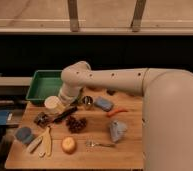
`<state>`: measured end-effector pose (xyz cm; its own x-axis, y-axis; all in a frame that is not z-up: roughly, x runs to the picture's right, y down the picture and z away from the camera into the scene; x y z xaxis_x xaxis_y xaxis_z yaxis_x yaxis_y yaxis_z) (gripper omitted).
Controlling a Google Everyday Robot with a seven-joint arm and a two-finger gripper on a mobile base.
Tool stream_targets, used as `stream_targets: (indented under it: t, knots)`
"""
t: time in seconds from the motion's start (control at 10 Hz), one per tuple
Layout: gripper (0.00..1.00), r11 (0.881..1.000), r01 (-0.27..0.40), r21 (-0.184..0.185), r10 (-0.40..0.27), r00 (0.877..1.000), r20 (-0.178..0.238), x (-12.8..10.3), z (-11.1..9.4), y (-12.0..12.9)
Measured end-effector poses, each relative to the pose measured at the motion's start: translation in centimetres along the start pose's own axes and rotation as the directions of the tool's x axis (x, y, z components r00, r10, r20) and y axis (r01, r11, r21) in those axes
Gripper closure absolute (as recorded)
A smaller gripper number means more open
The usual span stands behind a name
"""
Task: Place brush in metal cup
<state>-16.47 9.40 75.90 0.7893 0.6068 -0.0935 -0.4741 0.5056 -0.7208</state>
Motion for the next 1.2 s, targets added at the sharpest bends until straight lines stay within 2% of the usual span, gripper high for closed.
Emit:
stream_targets:
  t: [0.3, 0.5, 0.6, 1.0, 1.2]
  knots:
    - [0.48, 0.996, 0.081, -0.046, -0.081, 0.997, -0.011, -1.4, 1.8, 1.8]
    - [0.48, 0.995, 0.081, -0.063, -0.082, 0.997, -0.012, -1.1, 2.6, 1.5]
    - [0.48, 0.995, 0.068, -0.067, -0.069, 0.998, -0.014, -0.7, 3.4, 0.5]
    - [0.48, 0.999, 0.031, -0.036, -0.032, 0.999, -0.034, 0.3, 4.1, -3.0]
    - [0.48, 0.999, 0.035, -0.026, -0.036, 0.999, -0.035, 0.5, 4.7, -3.4]
